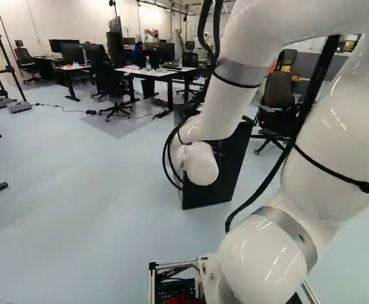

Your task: Grab a drink from the fridge

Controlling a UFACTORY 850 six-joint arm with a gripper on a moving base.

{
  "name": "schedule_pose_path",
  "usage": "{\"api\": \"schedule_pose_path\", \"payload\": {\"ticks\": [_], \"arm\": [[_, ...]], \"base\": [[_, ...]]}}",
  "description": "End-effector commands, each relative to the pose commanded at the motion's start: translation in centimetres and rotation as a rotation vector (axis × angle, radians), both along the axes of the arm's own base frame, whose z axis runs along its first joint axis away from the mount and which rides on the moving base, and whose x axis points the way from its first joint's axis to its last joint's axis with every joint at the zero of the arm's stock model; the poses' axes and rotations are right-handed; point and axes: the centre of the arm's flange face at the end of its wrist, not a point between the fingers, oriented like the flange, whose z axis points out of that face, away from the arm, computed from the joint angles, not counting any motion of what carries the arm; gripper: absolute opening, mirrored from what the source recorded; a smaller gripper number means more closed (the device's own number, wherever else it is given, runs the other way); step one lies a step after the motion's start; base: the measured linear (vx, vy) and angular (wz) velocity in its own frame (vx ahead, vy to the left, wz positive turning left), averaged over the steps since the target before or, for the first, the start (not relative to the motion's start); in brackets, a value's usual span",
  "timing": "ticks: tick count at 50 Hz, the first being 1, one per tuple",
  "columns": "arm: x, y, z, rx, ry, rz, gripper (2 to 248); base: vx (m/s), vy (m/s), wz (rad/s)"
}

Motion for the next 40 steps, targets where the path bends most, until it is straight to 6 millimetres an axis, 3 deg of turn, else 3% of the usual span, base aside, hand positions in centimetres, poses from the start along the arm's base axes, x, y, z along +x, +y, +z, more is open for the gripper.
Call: {"api": "schedule_pose_path", "payload": {"ticks": [17,40], "arm": [[0.3,1.7,-1.5,-0.017,0.025,-0.018,247],[3.3,4.6,-4.2,-0.030,0.080,-0.071,247]], "base": [[0.000,0.000,0.000],[0.000,0.000,0.000]]}}
